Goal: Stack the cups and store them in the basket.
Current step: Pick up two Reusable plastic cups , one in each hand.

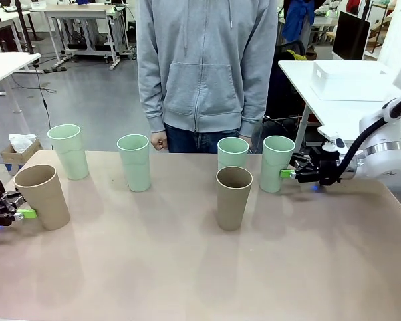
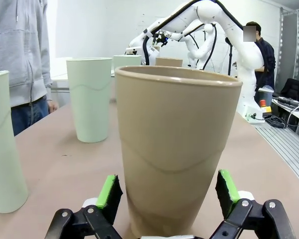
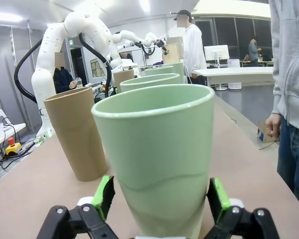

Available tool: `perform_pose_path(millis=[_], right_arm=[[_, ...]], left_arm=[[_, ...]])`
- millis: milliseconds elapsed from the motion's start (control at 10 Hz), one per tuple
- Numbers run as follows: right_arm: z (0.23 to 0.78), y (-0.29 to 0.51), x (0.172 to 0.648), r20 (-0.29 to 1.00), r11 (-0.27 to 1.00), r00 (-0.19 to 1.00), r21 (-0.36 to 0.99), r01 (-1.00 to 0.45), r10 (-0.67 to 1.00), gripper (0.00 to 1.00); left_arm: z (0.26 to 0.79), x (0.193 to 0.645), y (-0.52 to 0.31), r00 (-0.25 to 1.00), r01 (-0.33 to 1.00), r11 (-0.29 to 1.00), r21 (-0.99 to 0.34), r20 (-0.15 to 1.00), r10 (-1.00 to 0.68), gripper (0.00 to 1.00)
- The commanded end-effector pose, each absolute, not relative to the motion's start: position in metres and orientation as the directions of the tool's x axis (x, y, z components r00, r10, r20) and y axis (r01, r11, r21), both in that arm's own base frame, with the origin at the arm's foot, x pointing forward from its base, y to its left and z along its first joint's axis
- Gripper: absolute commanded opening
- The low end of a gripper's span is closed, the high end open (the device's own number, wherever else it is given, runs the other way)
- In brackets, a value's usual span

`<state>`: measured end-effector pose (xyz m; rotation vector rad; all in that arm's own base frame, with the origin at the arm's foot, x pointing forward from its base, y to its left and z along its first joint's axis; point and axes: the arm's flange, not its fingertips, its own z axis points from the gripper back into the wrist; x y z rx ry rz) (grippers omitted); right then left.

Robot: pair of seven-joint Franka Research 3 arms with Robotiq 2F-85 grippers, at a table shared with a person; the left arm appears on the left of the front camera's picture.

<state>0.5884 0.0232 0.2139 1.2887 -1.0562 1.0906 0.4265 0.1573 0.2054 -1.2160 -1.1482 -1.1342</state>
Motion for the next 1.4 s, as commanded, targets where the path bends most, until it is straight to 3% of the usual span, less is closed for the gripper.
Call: perform_pose_path(millis=[0, 1300], right_arm=[[0.216, 0.034, 0.592, 0.988, -0.017, 0.151, 0.151, -0.988, -0.009, 1.0], [0.208, 0.077, 0.596, 0.985, -0.009, 0.173, 0.173, -0.985, 0.011, 1.0]], left_arm=[[0.196, 0.407, 0.146, 0.044, 0.999, 0.02, -0.043, 0.999, -0.021, 1.0], [0.198, 0.407, 0.123, 0.055, 0.998, 0.019, -0.054, 0.998, -0.024, 1.0]])
